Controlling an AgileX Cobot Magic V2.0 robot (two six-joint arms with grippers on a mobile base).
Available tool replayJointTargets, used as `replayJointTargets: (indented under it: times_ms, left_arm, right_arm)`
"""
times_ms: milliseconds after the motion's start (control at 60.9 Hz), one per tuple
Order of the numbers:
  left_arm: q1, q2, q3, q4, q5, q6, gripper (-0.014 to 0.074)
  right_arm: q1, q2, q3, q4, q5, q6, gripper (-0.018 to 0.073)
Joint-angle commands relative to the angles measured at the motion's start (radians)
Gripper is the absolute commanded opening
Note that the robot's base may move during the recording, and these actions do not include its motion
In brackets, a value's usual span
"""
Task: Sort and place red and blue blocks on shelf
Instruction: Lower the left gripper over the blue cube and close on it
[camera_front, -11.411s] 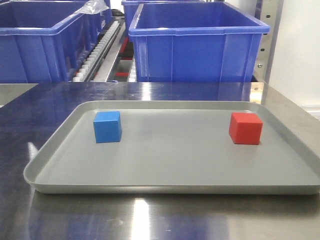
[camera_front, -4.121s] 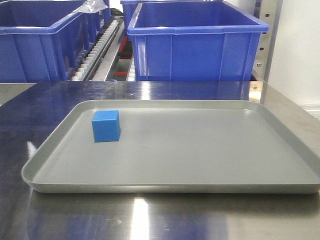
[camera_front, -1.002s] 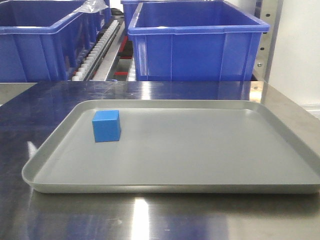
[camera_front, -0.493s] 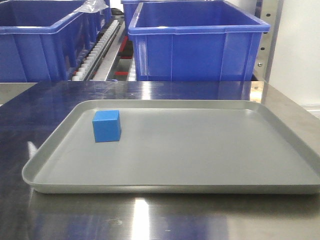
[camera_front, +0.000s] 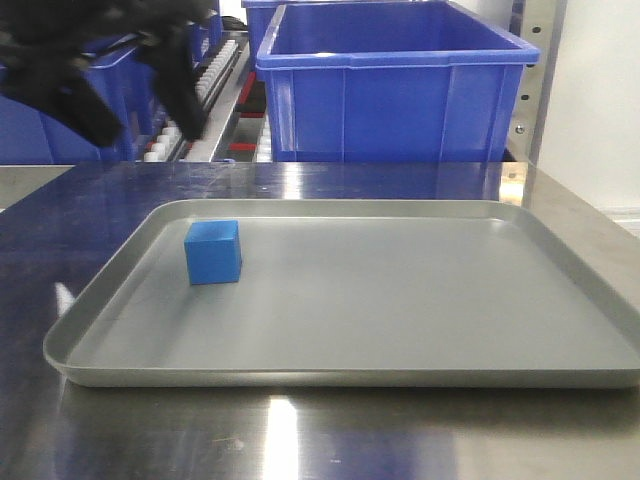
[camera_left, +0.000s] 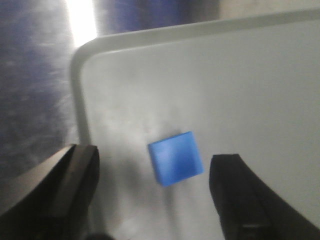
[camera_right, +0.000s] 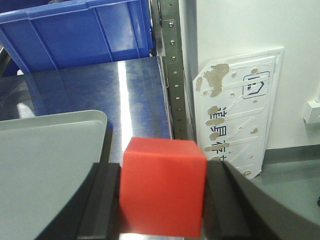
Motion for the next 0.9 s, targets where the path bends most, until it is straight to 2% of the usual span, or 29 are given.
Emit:
replayJointTargets:
  times_ms: [0, 99, 263, 361, 476, 755, 887]
  left_arm:
    - [-0.027, 0.006, -0.054, -0.010, -0.048, -0.023, 0.0523]
    - [-0.053, 0.047, -0.071, -0.010, -0.049, -0.031, 0.0523]
    - [-0.091, 0.093, -0.081, 0.010, -0.065, -0.097, 0.0521]
    - [-0.110, 0.111, -0.081, 0.052, -0.071, -0.154, 0.0521]
    - [-0.116, 0.123, -0.081, 0.093, -0.070, -0.192, 0.0521]
    - [-0.116, 0.140, -0.081, 0.111, -0.054, -0.210, 0.0521]
    - [-0.116, 0.146, -0.081, 0.132, -0.048, -0.243, 0.0521]
  right_arm:
    - [-0.005, 0.007, -0.028, -0.014, -0.092, -0.010, 0.0052]
    - [-0.005, 0.007, -0.028, -0.014, -0.092, -0.010, 0.0052]
    - [-0.005, 0.007, -0.028, -0.014, -0.092, -0.010, 0.0052]
    - [-0.005, 0.007, -0.028, -0.014, -0.091, -0.010, 0.0052]
    - [-0.005, 0.007, -0.028, -0.014, -0.091, -0.010, 0.0052]
    - [-0.005, 0.007, -0.028, -0.014, -0.090, -0.010, 0.0052]
    - [-0.005, 0.007, -0.028, -0.014, -0.088, -0.010, 0.0052]
